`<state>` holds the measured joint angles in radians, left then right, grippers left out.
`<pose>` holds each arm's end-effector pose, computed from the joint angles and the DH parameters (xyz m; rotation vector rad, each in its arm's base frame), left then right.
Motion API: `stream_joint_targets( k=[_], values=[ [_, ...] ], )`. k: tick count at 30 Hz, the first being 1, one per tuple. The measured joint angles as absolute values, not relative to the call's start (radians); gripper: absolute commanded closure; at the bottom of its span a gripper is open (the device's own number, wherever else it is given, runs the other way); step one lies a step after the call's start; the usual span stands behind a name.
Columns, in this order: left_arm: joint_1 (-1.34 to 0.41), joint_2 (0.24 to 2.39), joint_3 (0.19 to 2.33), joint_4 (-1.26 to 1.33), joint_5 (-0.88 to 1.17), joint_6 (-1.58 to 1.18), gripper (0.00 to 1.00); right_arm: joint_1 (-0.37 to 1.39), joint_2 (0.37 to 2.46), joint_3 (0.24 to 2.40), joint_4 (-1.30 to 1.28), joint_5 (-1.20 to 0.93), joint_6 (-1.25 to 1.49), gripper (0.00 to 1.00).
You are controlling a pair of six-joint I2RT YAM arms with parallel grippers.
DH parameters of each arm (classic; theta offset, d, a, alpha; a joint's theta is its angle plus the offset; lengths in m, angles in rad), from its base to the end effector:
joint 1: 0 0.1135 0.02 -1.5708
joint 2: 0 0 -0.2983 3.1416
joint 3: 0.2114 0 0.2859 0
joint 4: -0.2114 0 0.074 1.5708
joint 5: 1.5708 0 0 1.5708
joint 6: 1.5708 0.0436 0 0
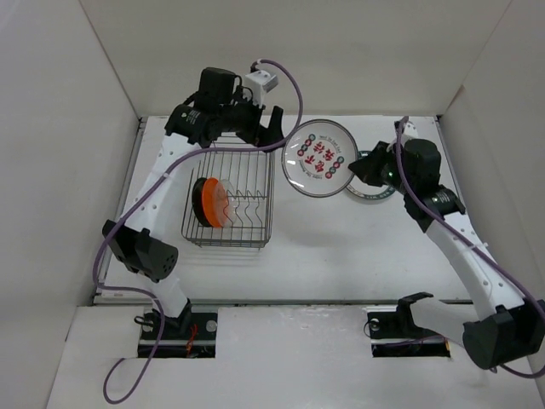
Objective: Load the plates into the dish rack
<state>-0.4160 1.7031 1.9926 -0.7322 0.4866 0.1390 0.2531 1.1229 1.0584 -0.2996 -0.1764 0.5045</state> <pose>0.3685 -0.1851 0.4983 0.8482 1.8337 -0.6650 0.2720 0.0782 0.3826 0.1289 1.9846 0.6689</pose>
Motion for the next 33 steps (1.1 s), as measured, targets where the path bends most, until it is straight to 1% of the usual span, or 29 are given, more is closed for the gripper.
stream_joint_targets(
  k=[3,5,8,9,11,13,14,15,17,19,21,22,23,26,28,31,33],
  values=[
    [-0.438,1.750,2.027,-0.721,0.557,0.149,0.00,0.264,1.070,1.016,-0.223,-0.282,0.495,1.00],
    [-0.439,1.787,2.045,-0.717,0.601,0.150,0.04,0.268,1.051,0.991,-0.179,-0.335,0.492,1.00],
    [-0.437,1.829,2.048,-0.715,0.641,0.147,0.16,0.270,1.028,0.959,-0.127,-0.384,0.485,1.00],
    [-0.437,1.840,2.049,-0.715,0.653,0.147,0.31,0.270,1.024,0.954,-0.117,-0.397,0.482,1.00],
    [-0.437,1.856,2.049,-0.717,0.675,0.149,0.49,0.270,1.021,0.952,-0.101,-0.412,0.475,1.00],
    [-0.437,1.861,2.049,-0.720,0.707,0.143,0.73,0.270,1.021,0.952,-0.093,-0.417,0.472,1.00],
    [-0.437,1.861,2.049,-0.722,0.722,0.141,0.98,0.270,1.024,0.952,-0.093,-0.417,0.471,1.00],
    [-0.439,1.860,2.052,-0.723,0.741,0.148,1.00,0.270,1.028,0.952,-0.088,-0.414,0.466,1.00],
    [-0.437,1.853,2.056,-0.739,0.820,0.152,1.00,0.253,1.042,0.945,-0.090,-0.398,0.453,1.00],
    [-0.429,1.843,2.055,-0.746,0.832,0.161,1.00,0.254,1.058,0.945,-0.068,-0.413,0.455,0.92],
    [-0.415,1.831,2.041,-0.741,0.847,0.164,1.00,0.260,1.064,0.945,-0.044,-0.425,0.459,0.64],
    [-0.411,1.818,2.023,-0.737,0.860,0.163,1.00,0.263,1.068,0.945,-0.032,-0.430,0.467,0.37],
    [-0.410,1.802,2.001,-0.733,0.860,0.159,1.00,0.267,1.074,0.945,-0.020,-0.434,0.477,0.00],
    [-0.404,1.735,1.912,-0.699,0.833,0.133,1.00,0.277,1.089,0.945,0.010,-0.440,0.487,0.00],
    [-0.393,1.679,1.856,-0.686,0.779,0.106,1.00,0.278,1.094,0.945,0.013,-0.426,0.496,0.00],
    [-0.377,1.579,1.784,-0.669,0.614,0.088,1.00,0.283,1.095,0.949,-0.013,-0.344,0.498,0.00],
    [-0.384,1.490,1.715,-0.648,0.440,0.083,1.00,0.287,1.101,0.961,-0.065,-0.259,0.497,0.00]
  ],
)
